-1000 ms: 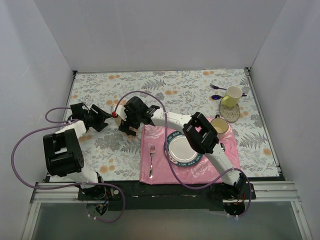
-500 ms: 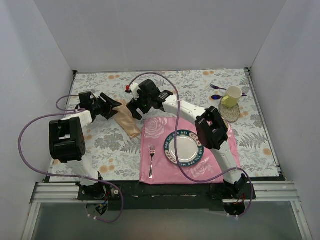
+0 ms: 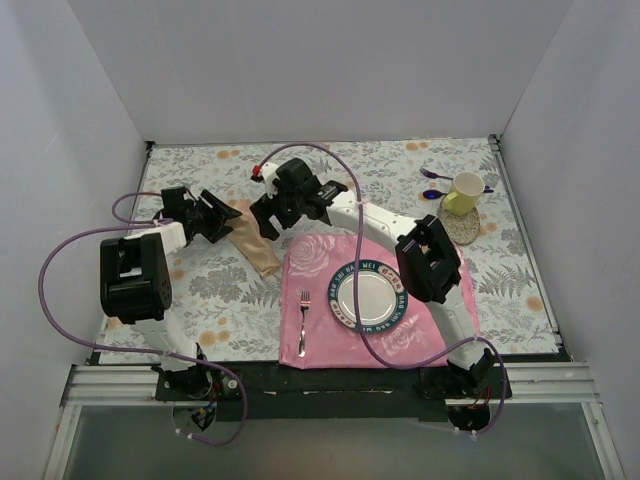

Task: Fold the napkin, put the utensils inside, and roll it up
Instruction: Roll the napkin with the utensil

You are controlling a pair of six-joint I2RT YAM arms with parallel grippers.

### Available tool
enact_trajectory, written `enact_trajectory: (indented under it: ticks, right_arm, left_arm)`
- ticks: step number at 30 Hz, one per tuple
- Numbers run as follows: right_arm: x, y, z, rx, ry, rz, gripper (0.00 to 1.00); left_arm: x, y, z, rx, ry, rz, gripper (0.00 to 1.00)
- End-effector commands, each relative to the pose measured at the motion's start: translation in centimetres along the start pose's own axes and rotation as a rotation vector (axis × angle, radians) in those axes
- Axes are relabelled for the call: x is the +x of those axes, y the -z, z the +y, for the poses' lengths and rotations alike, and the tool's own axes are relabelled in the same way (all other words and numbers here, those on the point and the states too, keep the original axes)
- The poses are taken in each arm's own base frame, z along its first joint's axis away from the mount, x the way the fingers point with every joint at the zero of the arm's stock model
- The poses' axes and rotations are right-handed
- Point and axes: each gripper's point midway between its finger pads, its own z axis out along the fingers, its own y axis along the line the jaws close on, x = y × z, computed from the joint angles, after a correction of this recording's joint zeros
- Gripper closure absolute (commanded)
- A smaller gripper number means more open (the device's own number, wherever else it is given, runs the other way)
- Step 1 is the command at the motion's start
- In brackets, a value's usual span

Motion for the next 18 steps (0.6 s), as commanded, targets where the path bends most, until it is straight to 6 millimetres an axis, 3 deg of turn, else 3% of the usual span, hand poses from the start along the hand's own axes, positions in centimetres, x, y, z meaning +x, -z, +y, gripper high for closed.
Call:
enact_trajectory:
  ticks: [1,7,18]
  right_arm:
    - [-1.9,1.0,2.5,-0.001,-0.023,-0.052,0.01]
    - [-0.5,-0.8,4.7,0.043,0.032,-0.031,0.01]
    - [3.4,-4.5,4.8,0.211,0.161,0.061,0.01]
  left_arm:
    - [0.4,-0.4,1.8,-0.05,-0.002,-0.008,0.42]
    - [1.3,-0.2,3.5,-0.096,0.002,-0.011,0.42]
    - [2.1,-0.5,5.4,-0.149,0.027,-0.005,0.41]
